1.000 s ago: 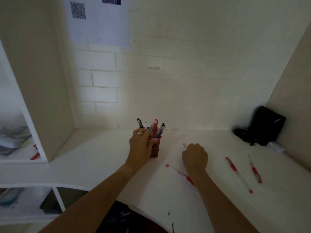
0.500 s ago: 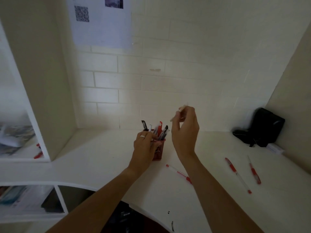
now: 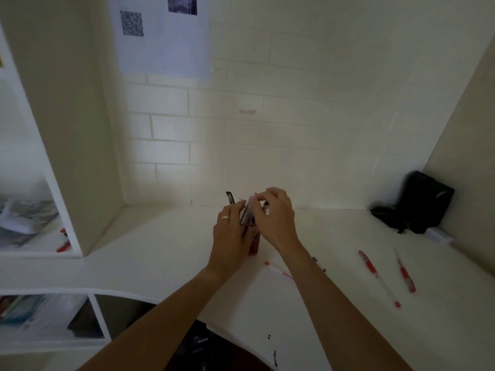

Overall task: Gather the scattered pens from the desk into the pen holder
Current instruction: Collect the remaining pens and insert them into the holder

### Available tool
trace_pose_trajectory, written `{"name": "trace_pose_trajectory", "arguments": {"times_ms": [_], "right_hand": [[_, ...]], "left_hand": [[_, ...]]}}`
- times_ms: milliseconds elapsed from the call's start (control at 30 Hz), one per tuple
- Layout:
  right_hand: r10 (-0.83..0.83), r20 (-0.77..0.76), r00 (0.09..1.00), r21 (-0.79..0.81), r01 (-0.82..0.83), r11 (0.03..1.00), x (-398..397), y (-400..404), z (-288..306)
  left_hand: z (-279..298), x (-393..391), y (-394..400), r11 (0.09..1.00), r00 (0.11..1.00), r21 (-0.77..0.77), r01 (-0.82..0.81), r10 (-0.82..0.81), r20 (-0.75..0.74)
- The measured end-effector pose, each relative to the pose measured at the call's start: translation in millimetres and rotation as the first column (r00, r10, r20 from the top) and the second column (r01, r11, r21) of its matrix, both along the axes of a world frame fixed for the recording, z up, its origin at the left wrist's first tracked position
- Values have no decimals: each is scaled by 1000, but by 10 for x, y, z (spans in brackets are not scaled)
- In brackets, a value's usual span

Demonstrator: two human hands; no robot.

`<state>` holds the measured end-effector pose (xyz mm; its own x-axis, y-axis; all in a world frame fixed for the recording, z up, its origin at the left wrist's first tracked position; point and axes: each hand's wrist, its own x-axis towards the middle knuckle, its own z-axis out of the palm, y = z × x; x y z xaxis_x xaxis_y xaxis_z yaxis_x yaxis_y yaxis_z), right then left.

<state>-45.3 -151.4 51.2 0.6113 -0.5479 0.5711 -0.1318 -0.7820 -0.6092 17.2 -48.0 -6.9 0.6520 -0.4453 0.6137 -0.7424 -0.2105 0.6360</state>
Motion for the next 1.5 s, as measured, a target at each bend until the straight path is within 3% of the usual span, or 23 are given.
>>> {"name": "trace_pose_trajectory", "arguments": {"times_ms": [100,167,267,333,433,533,667,733,833,933,1000,1167,1333,1500], "right_hand": [[25,65,998,85,-31,996,-97,-49,28],[-144,48,988,82,140,987,-209,-128,17],[-427,-284,859,-118,411,904,-391,-354,-120],[-458,-516,724,-161,443,882,-505,-439,-239],[-448,-627,638,-193,430,882,-622,-492,-429],[-446,-590,673,-172,434,884,-641,-544,-561],[-430,-494,756,-20,484,875,-608,-494,-469],[-459,-303,835,20,487,873,-574,-386,-283],[-393,115,912,76,387,919,-492,-203,58],[-188,454,871,123,148,981,-403,8,353],[-80,549,832,97,31,995,-347,137,460],[46,428,903,68,-83,994,-169,281,363],[-36,115,993,-166,55,985,-18,218,60],[-84,96,992,-361,113,926,31,141,-166]], "left_hand": [[39,13,-23,997,996,55,-54,50,72],[62,14,-28,995,995,66,-75,70,71],[71,0,-12,999,998,30,-37,36,43],[78,-23,5,1000,999,-31,-6,7,33],[75,-50,8,996,1000,-89,-17,18,8],[75,-54,-7,996,999,-73,-46,46,-3],[96,-60,-3,997,998,-31,-64,64,-4],[118,-49,6,998,997,-22,-65,64,-41],[164,-29,19,997,992,-31,-71,67,-104],[171,-44,44,997,989,-52,-57,50,-136],[164,-41,71,997,992,-59,-44,37,-124],[155,27,101,996,990,-56,-66,58,-129],[199,37,111,996,998,-83,-26,22,-55],[159,59,114,1000,1000,-14,19,-19,7]]}}
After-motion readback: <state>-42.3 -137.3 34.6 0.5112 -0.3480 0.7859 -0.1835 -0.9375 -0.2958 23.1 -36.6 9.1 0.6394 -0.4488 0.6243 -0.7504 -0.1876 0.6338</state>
